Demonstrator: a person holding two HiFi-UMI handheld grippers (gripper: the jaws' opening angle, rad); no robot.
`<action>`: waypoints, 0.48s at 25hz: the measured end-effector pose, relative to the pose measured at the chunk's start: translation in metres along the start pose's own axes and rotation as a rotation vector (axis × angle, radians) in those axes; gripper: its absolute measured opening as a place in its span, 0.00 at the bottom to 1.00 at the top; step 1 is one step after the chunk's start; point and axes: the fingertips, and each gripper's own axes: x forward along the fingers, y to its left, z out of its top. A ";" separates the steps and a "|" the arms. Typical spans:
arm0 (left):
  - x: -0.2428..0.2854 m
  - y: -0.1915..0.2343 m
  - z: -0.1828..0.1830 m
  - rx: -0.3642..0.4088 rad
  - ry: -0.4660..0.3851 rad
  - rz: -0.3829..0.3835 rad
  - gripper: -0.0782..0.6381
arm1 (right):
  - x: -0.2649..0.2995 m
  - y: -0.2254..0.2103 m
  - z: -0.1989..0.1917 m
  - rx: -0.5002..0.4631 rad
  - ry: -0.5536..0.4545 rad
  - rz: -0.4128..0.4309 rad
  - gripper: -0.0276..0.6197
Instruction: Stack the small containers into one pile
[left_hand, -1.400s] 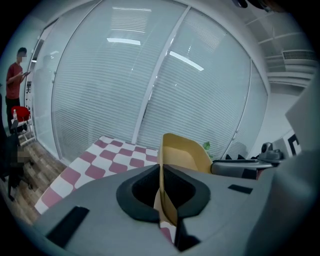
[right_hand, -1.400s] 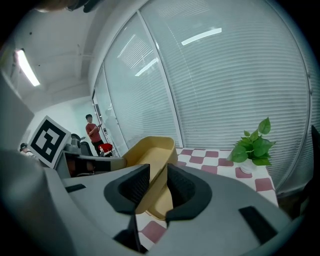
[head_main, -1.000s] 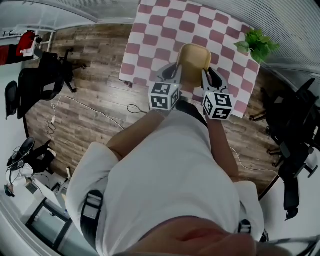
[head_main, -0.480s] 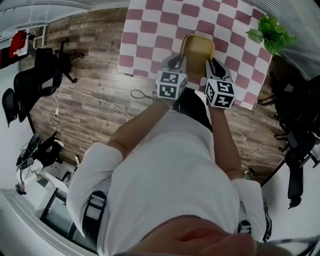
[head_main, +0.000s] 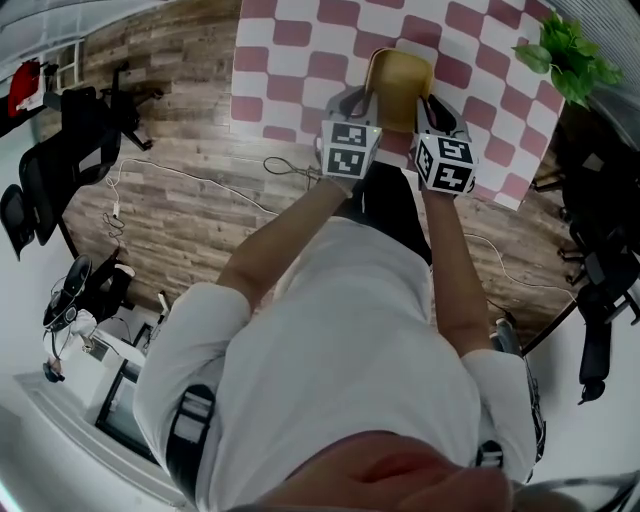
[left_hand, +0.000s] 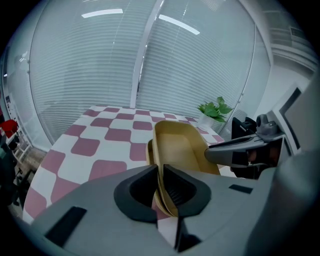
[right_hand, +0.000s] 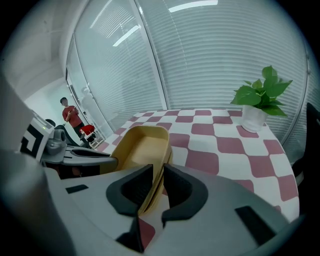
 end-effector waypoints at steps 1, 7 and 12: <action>0.001 0.001 -0.002 0.001 0.006 -0.002 0.17 | 0.001 0.000 -0.002 0.000 0.005 0.001 0.17; -0.024 0.010 0.010 0.009 -0.037 0.000 0.21 | -0.015 -0.003 0.011 0.004 -0.032 -0.011 0.22; -0.028 0.007 0.025 0.088 -0.106 -0.016 0.16 | -0.013 0.001 0.018 -0.019 -0.082 -0.001 0.13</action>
